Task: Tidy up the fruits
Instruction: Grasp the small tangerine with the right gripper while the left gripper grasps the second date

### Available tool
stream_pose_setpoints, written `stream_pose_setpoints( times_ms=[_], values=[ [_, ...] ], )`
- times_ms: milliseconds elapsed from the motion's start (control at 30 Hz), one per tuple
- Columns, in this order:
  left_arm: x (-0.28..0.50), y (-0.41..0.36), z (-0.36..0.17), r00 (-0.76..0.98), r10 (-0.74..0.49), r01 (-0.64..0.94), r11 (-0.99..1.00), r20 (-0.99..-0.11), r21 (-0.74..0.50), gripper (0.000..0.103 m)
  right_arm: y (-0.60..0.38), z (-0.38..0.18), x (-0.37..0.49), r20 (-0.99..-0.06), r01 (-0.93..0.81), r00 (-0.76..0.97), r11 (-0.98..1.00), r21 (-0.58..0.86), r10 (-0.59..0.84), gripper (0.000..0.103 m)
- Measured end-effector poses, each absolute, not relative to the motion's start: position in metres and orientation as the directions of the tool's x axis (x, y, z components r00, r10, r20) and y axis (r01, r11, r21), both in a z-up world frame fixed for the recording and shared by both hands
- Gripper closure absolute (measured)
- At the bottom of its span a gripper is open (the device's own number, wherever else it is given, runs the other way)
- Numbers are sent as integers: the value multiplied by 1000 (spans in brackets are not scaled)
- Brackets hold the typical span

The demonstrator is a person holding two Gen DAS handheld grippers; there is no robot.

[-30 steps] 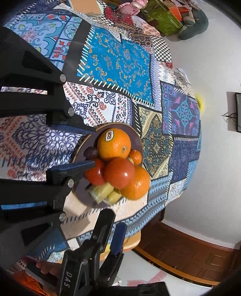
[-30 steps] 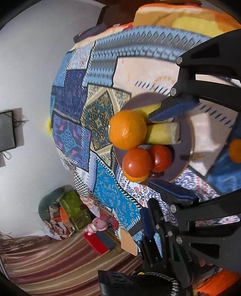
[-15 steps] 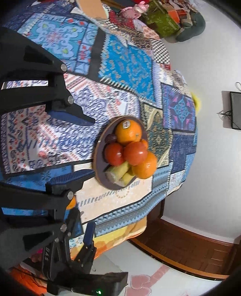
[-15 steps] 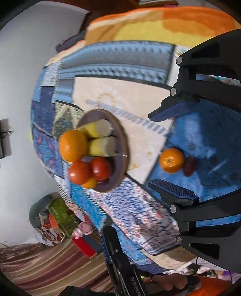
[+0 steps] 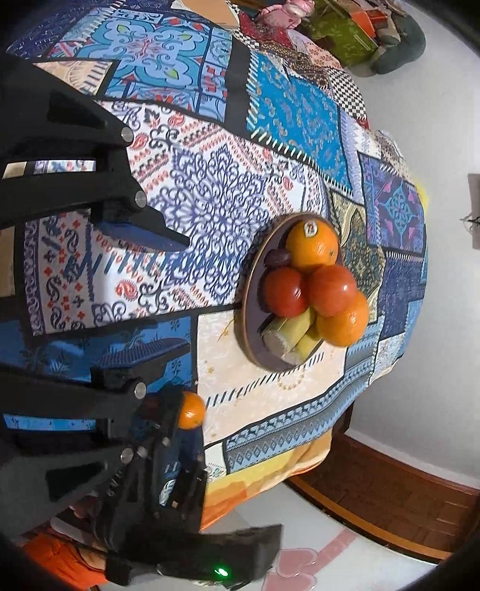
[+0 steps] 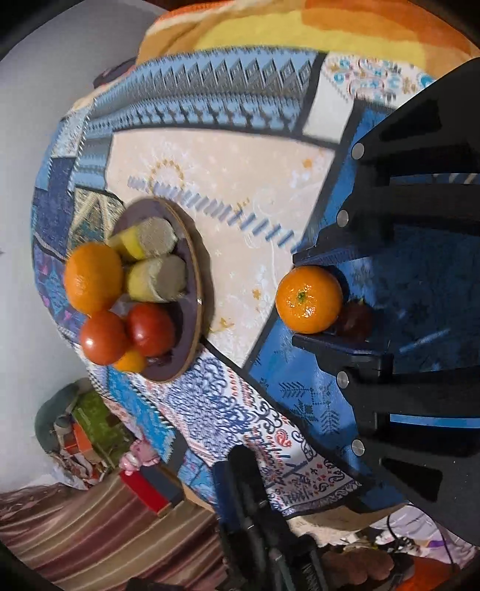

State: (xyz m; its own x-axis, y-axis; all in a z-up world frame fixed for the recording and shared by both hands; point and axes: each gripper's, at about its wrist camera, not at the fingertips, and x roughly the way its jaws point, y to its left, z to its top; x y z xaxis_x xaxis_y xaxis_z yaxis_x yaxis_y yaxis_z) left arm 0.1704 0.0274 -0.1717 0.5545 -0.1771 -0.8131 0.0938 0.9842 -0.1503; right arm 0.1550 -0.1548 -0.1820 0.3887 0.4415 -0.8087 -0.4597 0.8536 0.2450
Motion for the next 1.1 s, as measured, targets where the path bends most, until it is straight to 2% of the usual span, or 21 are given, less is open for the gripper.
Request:
stream_pose_setpoints(
  times_ms=[400, 1100],
  values=[
    [170, -38, -180, 507, -226, 205, 969, -832, -139, 54, -215, -154, 137, -755, -379, 490, 886, 266, 436, 70],
    [251, -85, -214, 425, -227, 205, 967, -876, -151, 55, -245, -166, 149, -746, -349, 503, 892, 286, 436, 70]
  ],
)
